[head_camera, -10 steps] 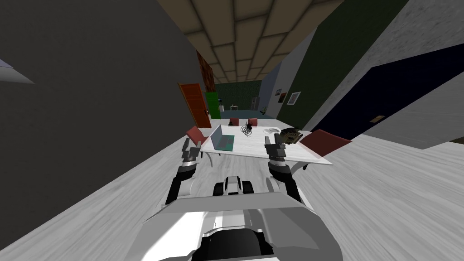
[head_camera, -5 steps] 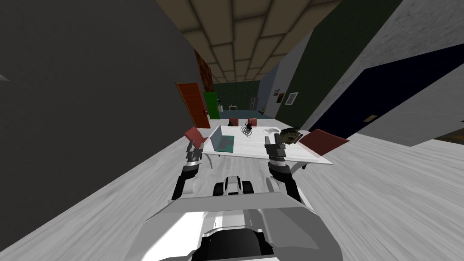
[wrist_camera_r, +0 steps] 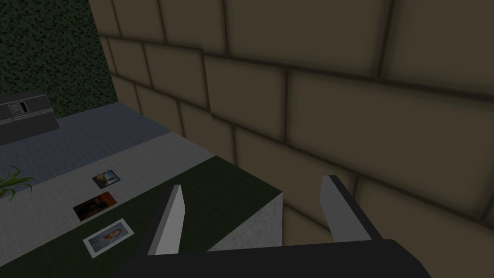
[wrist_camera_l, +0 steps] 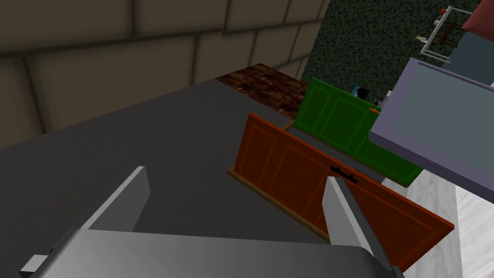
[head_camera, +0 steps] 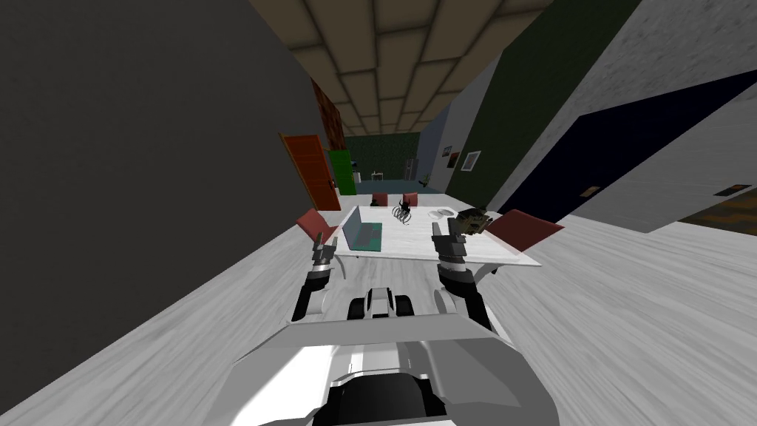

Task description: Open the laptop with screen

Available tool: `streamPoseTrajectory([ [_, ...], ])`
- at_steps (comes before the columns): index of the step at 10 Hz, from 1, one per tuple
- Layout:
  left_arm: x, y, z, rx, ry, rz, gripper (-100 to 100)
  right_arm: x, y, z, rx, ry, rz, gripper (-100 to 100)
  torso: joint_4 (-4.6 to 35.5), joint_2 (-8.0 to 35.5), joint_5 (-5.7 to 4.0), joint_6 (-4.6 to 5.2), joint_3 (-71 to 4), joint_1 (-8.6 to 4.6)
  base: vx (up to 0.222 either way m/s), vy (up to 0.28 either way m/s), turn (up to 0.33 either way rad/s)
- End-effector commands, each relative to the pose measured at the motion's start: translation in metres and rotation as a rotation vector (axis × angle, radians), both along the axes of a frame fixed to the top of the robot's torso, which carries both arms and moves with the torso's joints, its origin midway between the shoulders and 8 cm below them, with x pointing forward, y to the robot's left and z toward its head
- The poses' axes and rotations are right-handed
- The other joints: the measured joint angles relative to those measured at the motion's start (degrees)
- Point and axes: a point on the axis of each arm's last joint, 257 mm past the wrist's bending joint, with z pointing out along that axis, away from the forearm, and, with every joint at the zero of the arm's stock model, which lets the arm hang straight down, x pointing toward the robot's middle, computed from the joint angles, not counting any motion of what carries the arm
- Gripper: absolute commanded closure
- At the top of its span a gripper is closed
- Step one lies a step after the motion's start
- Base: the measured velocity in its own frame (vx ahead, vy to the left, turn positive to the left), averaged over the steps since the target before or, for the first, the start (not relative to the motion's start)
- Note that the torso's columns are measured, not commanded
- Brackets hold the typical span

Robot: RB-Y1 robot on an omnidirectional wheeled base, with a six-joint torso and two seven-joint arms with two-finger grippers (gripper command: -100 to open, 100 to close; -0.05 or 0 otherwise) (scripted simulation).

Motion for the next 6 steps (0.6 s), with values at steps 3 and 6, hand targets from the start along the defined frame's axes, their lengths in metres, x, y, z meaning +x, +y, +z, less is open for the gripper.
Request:
streamPoseTrajectory([
  [3,0.011,-0.009,-0.036,-0.069,0.047,-0.026,-100,0.000,0.000,0.000,0.000,0.000,0.000,0,0.0,0.1,-0.02,0.00,0.0,-0.06,0.046,0.050,-0.056],
  [6,0.016,-0.016,-0.061,-0.115,0.082,-0.039,-100,0.000,0.000,0.000,0.000,0.000,0.000,0,0.0,0.0,-0.02,0.01,0.0,-0.06,0.045,0.042,-0.056],
])
